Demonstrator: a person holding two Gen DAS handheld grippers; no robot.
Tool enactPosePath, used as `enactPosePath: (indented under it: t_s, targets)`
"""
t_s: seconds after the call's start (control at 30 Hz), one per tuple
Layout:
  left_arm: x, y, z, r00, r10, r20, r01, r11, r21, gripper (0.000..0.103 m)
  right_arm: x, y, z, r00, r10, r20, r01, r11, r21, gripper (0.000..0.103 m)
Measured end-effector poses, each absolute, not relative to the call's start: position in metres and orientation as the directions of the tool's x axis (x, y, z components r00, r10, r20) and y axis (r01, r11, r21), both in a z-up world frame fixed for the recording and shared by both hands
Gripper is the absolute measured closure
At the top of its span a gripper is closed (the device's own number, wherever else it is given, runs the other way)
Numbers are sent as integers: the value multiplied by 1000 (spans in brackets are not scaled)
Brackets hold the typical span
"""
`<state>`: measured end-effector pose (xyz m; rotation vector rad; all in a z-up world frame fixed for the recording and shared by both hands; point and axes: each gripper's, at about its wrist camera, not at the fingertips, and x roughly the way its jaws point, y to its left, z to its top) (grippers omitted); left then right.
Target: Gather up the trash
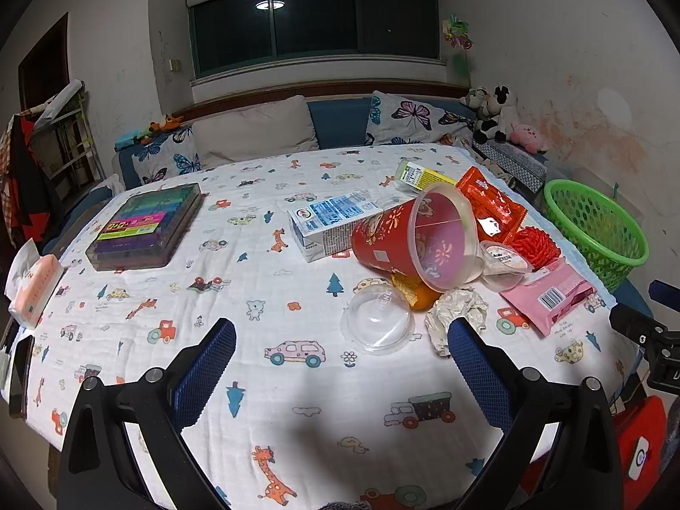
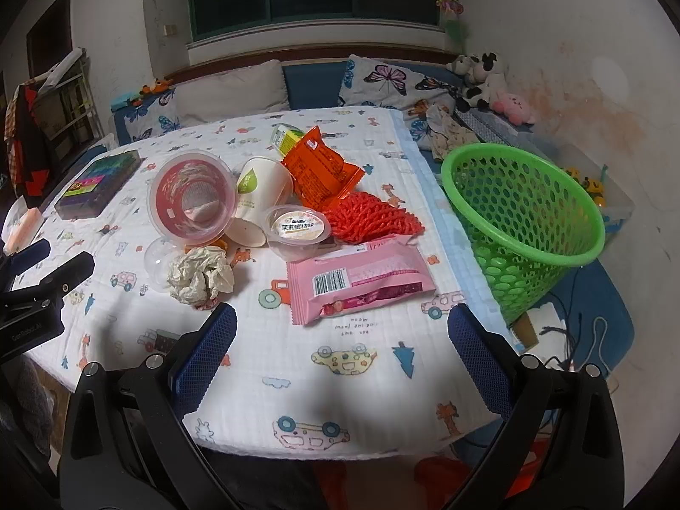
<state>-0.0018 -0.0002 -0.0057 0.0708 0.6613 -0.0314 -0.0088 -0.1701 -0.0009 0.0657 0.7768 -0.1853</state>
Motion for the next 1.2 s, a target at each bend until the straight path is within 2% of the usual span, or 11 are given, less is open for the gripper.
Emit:
enactPosePath:
  t_s: [1.2]
  targets:
    - [6, -3, -6, 780, -10, -626, 54, 997, 52, 6, -3, -171, -3, 695, -134, -706, 184, 983, -5, 4]
